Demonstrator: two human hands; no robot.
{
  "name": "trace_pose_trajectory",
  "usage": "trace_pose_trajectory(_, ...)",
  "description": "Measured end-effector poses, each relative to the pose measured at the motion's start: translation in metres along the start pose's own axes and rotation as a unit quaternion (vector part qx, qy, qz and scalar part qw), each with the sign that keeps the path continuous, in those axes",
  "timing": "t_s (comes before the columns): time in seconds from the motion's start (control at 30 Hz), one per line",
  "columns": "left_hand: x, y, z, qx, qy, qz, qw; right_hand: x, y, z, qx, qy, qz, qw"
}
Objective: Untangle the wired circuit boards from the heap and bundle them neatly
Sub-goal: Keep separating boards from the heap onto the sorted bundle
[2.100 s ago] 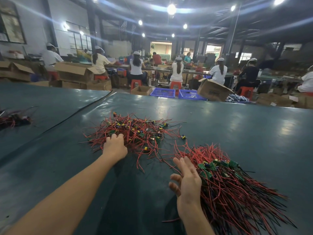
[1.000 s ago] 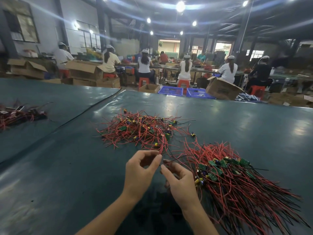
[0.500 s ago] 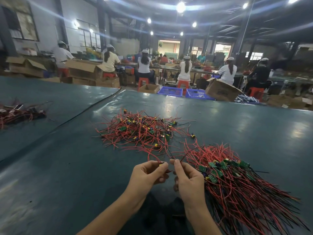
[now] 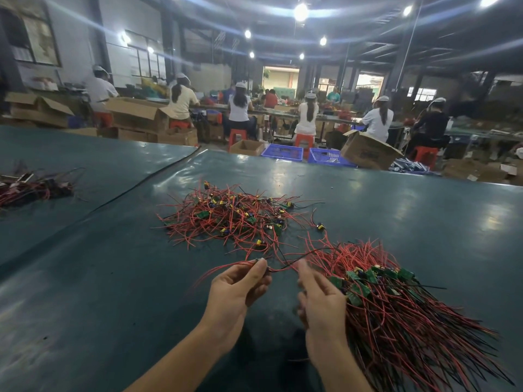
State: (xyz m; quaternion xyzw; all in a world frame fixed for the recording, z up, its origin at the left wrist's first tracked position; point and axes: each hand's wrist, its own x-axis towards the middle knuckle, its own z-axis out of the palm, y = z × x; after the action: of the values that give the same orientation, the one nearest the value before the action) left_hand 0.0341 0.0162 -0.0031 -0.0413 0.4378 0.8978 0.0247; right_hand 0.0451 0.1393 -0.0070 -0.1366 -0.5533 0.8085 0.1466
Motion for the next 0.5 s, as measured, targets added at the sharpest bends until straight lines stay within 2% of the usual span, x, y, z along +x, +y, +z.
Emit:
trace_pose_trajectory(0.07, -0.002, 0.000, 0.001, 0.018, -0.014, -0.005, 1.000, -0.010, 0.006, 0.011, -0.045, -0.052, -0.009, 0.998)
trace_pose_trajectory(0.13, -0.005, -0.002, 0.002, 0.043, -0.030, -0.007, 0.999, -0.015, 0.009, 0.017, -0.047, -0.069, -0.020, 0.996)
trace_pose_trajectory(0.33, -0.001, -0.001, 0.004, 0.026, 0.019, 0.021, 0.999, 0.001, -0.003, 0.002, 0.046, 0.059, 0.043, 0.996)
trace_pose_trajectory(0.5, 0.002, 0.006, 0.000, 0.005, 0.023, 0.043, 0.999, 0.008, -0.015, -0.011, 0.130, 0.083, 0.016, 0.988)
